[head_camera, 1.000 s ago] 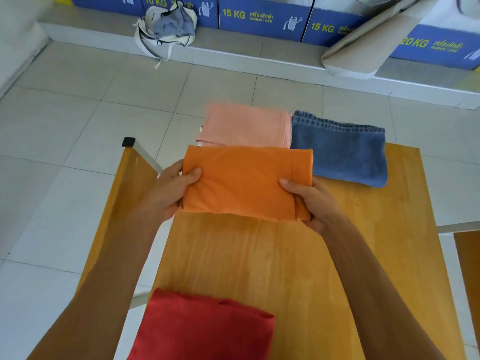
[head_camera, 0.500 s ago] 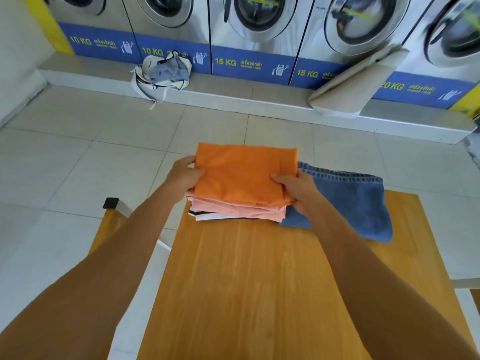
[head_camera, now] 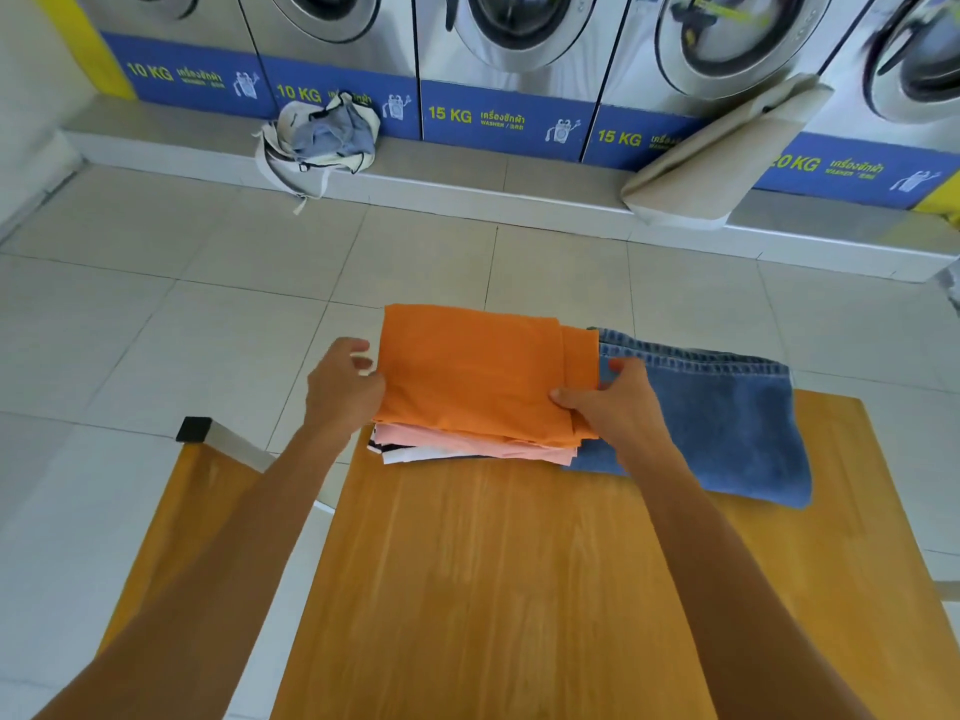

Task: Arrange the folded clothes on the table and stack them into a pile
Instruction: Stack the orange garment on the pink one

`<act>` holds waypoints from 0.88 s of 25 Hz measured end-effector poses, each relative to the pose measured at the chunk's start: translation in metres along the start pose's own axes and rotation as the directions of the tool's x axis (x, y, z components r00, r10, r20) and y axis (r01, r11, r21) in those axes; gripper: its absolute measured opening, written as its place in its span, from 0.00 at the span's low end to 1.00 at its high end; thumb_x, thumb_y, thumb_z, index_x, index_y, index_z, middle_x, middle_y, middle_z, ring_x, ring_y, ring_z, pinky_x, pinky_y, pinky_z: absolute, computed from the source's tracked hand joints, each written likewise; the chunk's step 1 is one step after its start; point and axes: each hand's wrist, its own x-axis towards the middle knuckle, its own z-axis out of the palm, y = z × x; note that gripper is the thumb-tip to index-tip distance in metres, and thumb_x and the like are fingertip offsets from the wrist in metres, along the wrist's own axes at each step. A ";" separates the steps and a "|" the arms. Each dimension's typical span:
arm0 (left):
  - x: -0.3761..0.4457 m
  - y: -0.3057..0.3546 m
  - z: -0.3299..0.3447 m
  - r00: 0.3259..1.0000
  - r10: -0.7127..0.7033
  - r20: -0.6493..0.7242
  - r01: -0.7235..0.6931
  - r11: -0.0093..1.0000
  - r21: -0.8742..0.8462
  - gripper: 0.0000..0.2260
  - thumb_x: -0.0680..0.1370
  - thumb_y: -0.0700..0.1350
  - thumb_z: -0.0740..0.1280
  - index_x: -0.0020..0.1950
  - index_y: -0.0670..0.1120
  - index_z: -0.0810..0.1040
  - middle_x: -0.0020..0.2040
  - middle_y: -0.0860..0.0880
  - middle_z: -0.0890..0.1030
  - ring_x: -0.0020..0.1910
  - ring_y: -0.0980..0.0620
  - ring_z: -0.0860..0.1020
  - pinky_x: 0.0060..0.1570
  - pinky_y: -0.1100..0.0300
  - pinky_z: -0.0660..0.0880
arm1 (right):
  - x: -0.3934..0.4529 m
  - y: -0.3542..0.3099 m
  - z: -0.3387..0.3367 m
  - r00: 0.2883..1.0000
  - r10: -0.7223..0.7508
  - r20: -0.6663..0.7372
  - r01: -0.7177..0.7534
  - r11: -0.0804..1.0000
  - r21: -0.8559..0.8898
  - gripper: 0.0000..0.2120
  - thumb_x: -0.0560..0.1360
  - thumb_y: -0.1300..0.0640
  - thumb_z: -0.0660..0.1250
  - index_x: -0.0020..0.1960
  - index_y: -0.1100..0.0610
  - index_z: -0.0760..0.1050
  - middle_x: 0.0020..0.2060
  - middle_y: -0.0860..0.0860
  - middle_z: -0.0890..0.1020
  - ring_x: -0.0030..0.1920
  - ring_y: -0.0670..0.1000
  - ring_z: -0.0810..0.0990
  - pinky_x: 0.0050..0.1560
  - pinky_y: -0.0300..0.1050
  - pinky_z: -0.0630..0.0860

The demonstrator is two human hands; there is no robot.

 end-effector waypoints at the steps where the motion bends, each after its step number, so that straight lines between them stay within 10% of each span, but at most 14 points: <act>1: 0.001 0.007 0.001 0.989 0.117 -0.093 -0.110 0.991 0.076 0.17 0.78 0.39 0.65 0.67 0.47 0.73 0.64 0.46 0.78 0.60 0.46 0.76 0.57 0.53 0.73 | 0.001 -0.007 0.001 0.990 -0.115 -0.088 0.106 0.989 -0.102 0.36 0.72 0.51 0.74 0.75 0.53 0.62 0.70 0.55 0.70 0.66 0.58 0.74 0.64 0.59 0.75; 5: -0.001 0.050 0.033 0.794 0.608 -0.010 -0.582 0.764 0.278 0.17 0.81 0.41 0.58 0.68 0.47 0.75 0.72 0.44 0.73 0.74 0.43 0.66 0.72 0.42 0.62 | 0.001 -0.039 0.043 0.803 -0.595 -0.045 0.484 0.694 -0.533 0.23 0.82 0.47 0.55 0.76 0.48 0.62 0.80 0.53 0.57 0.79 0.57 0.55 0.75 0.61 0.56; 8: -0.005 0.045 0.065 0.805 0.503 0.315 -0.592 0.640 0.490 0.23 0.83 0.55 0.47 0.78 0.55 0.57 0.81 0.47 0.53 0.80 0.46 0.47 0.75 0.38 0.46 | 0.010 -0.021 0.070 0.818 -0.523 0.241 0.512 0.468 -0.721 0.25 0.84 0.44 0.45 0.80 0.46 0.53 0.81 0.51 0.49 0.81 0.54 0.44 0.79 0.59 0.43; 11: 0.000 0.017 0.074 0.862 0.405 0.305 -0.506 0.662 0.553 0.26 0.80 0.63 0.42 0.78 0.62 0.42 0.81 0.52 0.41 0.79 0.48 0.39 0.71 0.34 0.39 | 0.021 0.003 0.072 0.825 -0.507 0.249 0.492 0.427 -0.759 0.27 0.83 0.41 0.42 0.81 0.43 0.50 0.81 0.50 0.51 0.81 0.53 0.45 0.78 0.61 0.42; 22: 0.011 0.014 0.072 0.891 0.298 0.342 -0.435 0.778 0.454 0.30 0.77 0.69 0.42 0.78 0.63 0.44 0.80 0.56 0.42 0.79 0.51 0.40 0.72 0.33 0.46 | 0.035 0.009 0.069 0.829 -0.514 0.220 0.468 0.421 -0.777 0.31 0.79 0.33 0.38 0.79 0.40 0.52 0.80 0.49 0.58 0.80 0.54 0.52 0.77 0.65 0.47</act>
